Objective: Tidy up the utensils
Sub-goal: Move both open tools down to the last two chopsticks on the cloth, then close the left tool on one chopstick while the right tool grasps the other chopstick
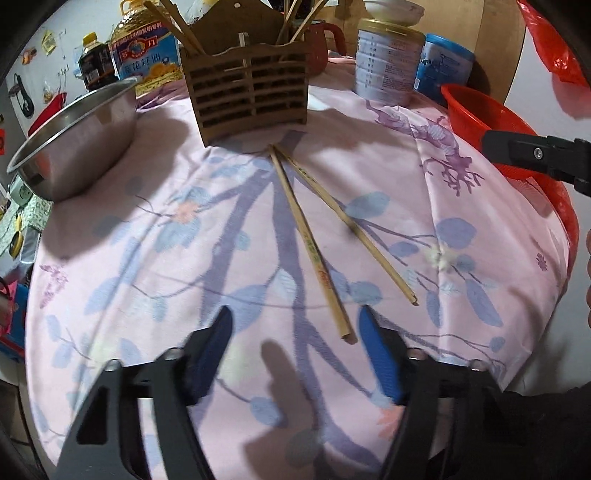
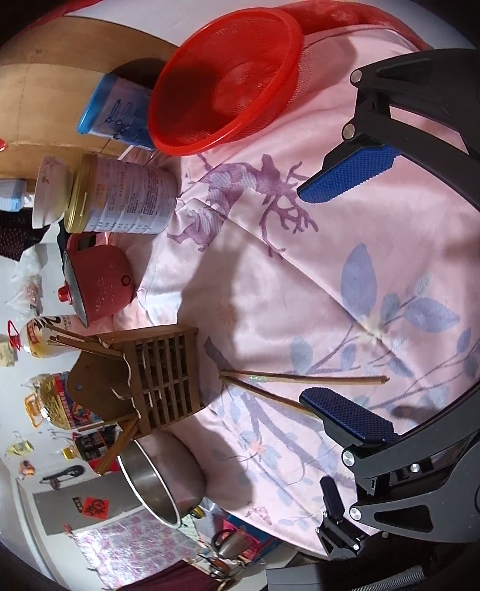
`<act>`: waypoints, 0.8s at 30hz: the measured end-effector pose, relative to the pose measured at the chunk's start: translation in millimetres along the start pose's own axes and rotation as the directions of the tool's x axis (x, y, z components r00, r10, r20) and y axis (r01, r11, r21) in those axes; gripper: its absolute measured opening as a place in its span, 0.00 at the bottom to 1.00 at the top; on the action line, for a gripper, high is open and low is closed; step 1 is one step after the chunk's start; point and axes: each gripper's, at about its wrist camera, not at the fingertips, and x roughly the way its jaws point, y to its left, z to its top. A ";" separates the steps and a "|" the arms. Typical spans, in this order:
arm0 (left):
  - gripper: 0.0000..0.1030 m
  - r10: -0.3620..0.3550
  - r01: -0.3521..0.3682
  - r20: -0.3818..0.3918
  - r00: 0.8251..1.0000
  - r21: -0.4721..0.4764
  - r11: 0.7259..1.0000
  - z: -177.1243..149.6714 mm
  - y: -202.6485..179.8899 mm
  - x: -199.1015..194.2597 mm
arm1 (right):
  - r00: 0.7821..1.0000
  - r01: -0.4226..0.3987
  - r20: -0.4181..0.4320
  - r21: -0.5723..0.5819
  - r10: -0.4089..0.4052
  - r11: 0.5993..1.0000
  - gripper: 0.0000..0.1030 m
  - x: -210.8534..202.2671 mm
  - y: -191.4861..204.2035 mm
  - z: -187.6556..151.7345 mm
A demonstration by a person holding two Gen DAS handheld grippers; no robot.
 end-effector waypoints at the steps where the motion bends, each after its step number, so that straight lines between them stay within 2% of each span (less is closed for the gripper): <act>1: 0.55 -0.006 0.006 0.002 1.000 -0.005 1.000 -1.3 -1.8 1.8 | 1.000 -0.001 -0.002 -0.010 0.001 1.000 0.94 0.8 -0.1 -0.2; 4: 0.42 -0.017 0.017 0.014 1.000 -0.003 1.000 -5.0 -9.7 5.7 | 1.000 -0.004 -0.004 -0.047 0.004 0.999 0.94 1.1 1.5 -0.6; 6: 0.23 -0.033 0.033 0.007 0.999 0.003 0.999 -7.3 -16.8 12.3 | 1.000 -0.001 0.005 -0.074 0.001 0.997 0.94 -0.4 2.7 -1.1; 7: 0.18 -0.029 0.029 0.011 1.000 0.006 1.000 -8.0 -19.3 14.1 | 1.000 0.002 0.010 -0.088 -0.001 0.996 0.94 -1.3 3.4 -1.3; 8: 0.09 -0.022 0.021 0.023 0.999 0.013 1.000 -7.8 -21.4 14.1 | 1.000 0.003 0.013 -0.097 -0.002 0.995 0.94 -2.0 3.7 -1.6; 12: 0.05 -0.008 0.009 0.040 0.999 -0.019 1.000 -2.2 -13.5 10.6 | 1.000 -0.007 0.023 -0.116 0.009 0.993 0.94 -3.3 5.9 -0.9; 17: 0.05 0.029 -0.025 0.062 0.998 -0.068 0.997 12.8 17.9 -13.6 | 0.998 -0.056 0.018 -0.090 0.058 0.994 0.89 4.9 14.7 6.8; 23: 0.05 0.063 -0.056 0.061 0.996 -0.110 0.992 18.9 52.3 -40.7 | 0.991 -0.135 0.000 -0.049 0.135 0.990 0.77 26.8 35.7 20.0; 24: 0.05 0.064 -0.057 0.059 0.996 -0.114 0.992 18.8 55.8 -42.8 | 0.990 -0.143 -0.005 -0.048 0.143 0.989 0.72 32.0 39.4 23.5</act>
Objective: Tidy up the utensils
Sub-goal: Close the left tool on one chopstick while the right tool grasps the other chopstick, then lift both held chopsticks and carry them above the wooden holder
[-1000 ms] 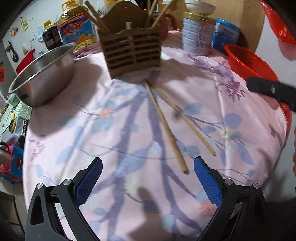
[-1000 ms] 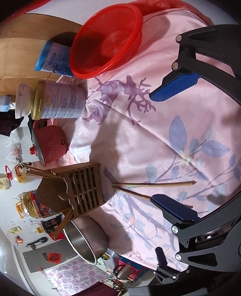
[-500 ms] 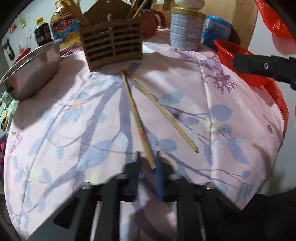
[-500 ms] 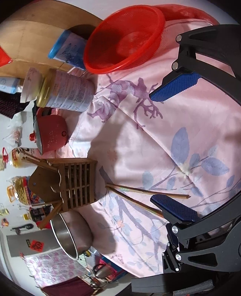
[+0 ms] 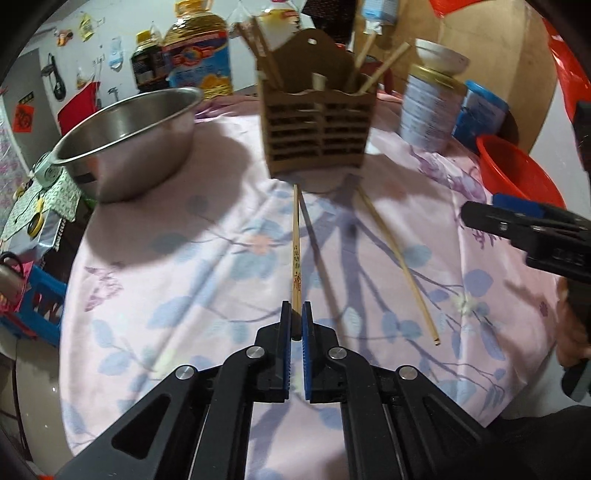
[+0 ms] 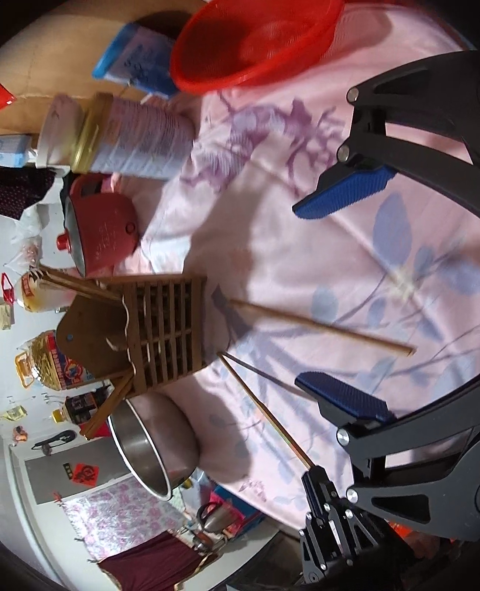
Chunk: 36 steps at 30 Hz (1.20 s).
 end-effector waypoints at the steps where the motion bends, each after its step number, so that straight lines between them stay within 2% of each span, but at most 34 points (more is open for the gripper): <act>1: 0.05 0.005 -0.005 -0.004 1.000 -0.005 1.000 0.9 5.6 -2.8 | 1.000 -0.009 -0.003 0.000 0.009 1.000 0.67 4.9 2.1 3.1; 6: 0.05 0.023 -0.023 -0.027 0.999 -0.007 1.000 6.3 22.0 -8.0 | 1.000 -0.024 -0.019 0.026 0.025 0.999 0.52 38.6 4.7 29.1; 11: 0.05 0.025 -0.027 -0.046 0.999 -0.025 0.999 13.6 35.9 -9.9 | 0.995 -0.038 -0.085 0.055 0.042 0.998 0.35 81.4 2.7 51.8; 13: 0.05 0.025 -0.027 -0.051 0.998 -0.036 0.999 16.5 40.8 -11.5 | 0.992 -0.031 -0.124 0.054 0.037 0.998 0.30 101.1 3.8 58.7; 17: 0.05 0.022 -0.026 -0.057 0.998 -0.058 0.998 21.9 48.4 -16.7 | 0.980 0.003 -0.199 0.020 0.001 1.000 0.26 132.4 7.8 64.5; 21: 0.05 0.008 -0.013 -0.065 0.998 -0.085 0.996 27.5 55.6 -21.2 | 0.967 0.038 -0.252 -0.020 -0.042 0.999 0.13 154.1 12.0 64.5; 22: 0.05 0.008 -0.014 -0.067 0.998 -0.089 0.996 28.9 57.0 -21.8 | 0.968 0.051 -0.243 -0.040 -0.059 0.998 0.10 154.9 14.4 65.4; 25: 0.05 0.012 -0.019 -0.073 0.997 -0.094 0.995 31.4 58.9 -22.4 | 0.966 0.065 -0.245 -0.079 -0.082 0.995 0.09 158.0 19.4 67.5; 29: 0.05 0.013 -0.020 -0.075 0.997 -0.092 0.996 32.6 59.4 -23.2 | 0.972 0.036 -0.233 -0.040 -0.044 0.999 0.06 151.5 17.9 67.0; 33: 0.05 0.014 -0.018 -0.057 0.998 -0.078 0.997 37.9 57.8 -29.2 | 0.994 -0.019 -0.110 -0.005 0.019 1.000 0.06 110.2 15.8 71.6; 36: 0.05 0.010 -0.012 -0.031 0.999 -0.067 0.998 45.4 54.2 -36.3 | 0.999 -0.045 -0.019 0.017 0.046 0.999 0.06 78.3 13.5 74.7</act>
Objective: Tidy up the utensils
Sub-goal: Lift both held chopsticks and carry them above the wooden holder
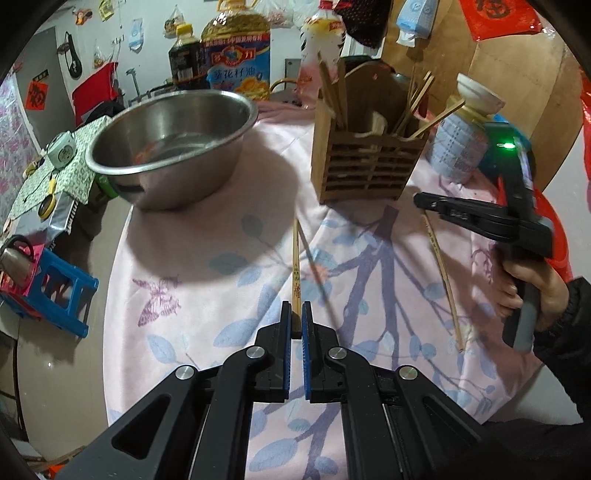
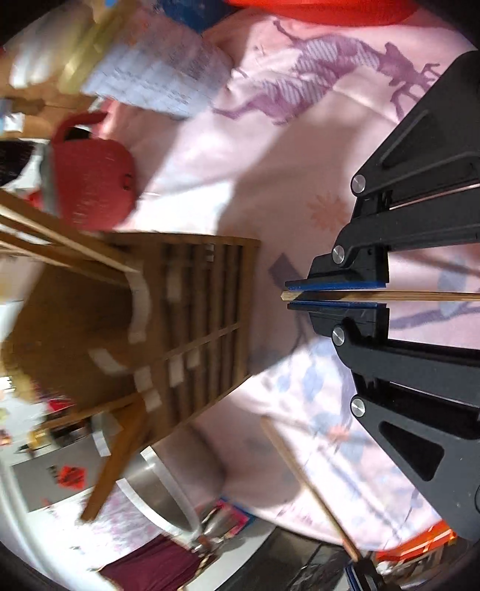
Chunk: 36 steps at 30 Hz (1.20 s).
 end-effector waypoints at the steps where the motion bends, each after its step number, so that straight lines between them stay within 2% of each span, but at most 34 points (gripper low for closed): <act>1: 0.05 0.000 0.000 0.007 1.000 0.005 1.000 2.1 -1.7 -2.2 | 0.999 -0.005 0.032 0.007 0.005 1.000 0.06 -11.0 -0.4 -0.1; 8: 0.05 -0.004 0.001 0.063 0.998 0.038 0.999 21.8 -14.8 -22.3 | 0.978 0.004 0.209 0.029 -0.010 1.000 0.06 -74.0 -8.3 -4.6; 15: 0.05 -0.020 0.012 0.106 0.994 0.074 0.997 45.4 -28.0 -42.2 | 0.947 0.011 0.320 0.038 -0.023 0.999 0.06 -117.8 -8.5 -12.5; 21: 0.05 -0.036 0.022 0.125 0.992 0.111 0.994 55.1 -42.6 -50.1 | 0.930 0.015 0.365 0.053 -0.033 0.998 0.06 -138.4 -7.8 -19.2; 29: 0.05 -0.061 0.046 0.126 0.990 0.126 0.991 63.1 -49.6 -49.4 | 0.925 0.034 0.377 0.050 -0.051 0.998 0.06 -149.5 -7.2 -27.2; 36: 0.05 -0.079 0.057 0.158 0.984 0.142 0.988 83.8 -53.5 -64.7 | 0.904 0.046 0.423 0.036 -0.056 0.998 0.06 -167.4 -6.9 -14.5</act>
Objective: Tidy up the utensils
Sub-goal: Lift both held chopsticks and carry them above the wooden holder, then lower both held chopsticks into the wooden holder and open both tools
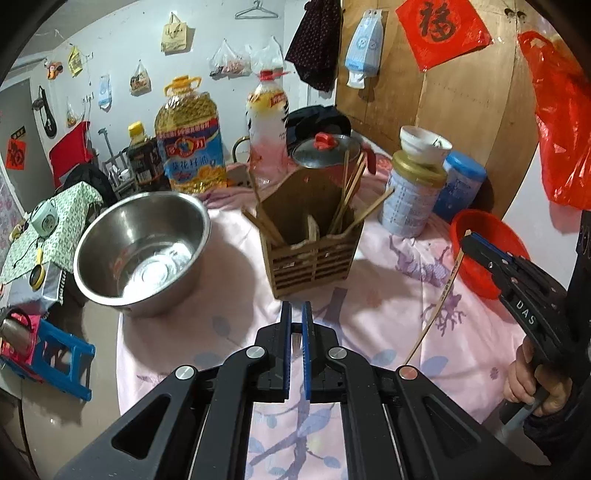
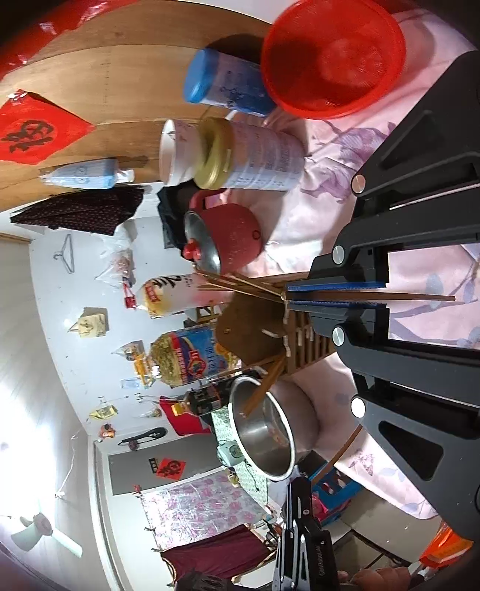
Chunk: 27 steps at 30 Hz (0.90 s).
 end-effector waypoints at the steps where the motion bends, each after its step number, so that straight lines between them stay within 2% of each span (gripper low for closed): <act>1: 0.05 -0.002 0.002 0.006 1.000 0.003 1.000 4.1 -0.2 -1.6 | 1.000 -0.001 0.011 -0.003 0.001 1.000 0.06 -1.7 0.5 4.3; 10: 0.05 -0.035 0.033 0.085 0.996 0.026 0.999 61.0 -7.1 -27.5 | 0.994 -0.020 0.108 -0.043 0.024 0.999 0.06 -11.1 9.6 49.1; 17: 0.05 -0.022 0.012 0.170 0.985 0.057 0.998 110.5 -11.7 -43.6 | 0.982 -0.035 0.186 -0.040 0.042 0.999 0.06 -5.6 13.4 91.1; 27: 0.05 -0.026 0.020 0.184 0.983 0.036 0.999 151.6 0.3 -16.1 | 0.972 -0.042 0.232 0.001 0.040 0.999 0.06 29.6 9.6 127.0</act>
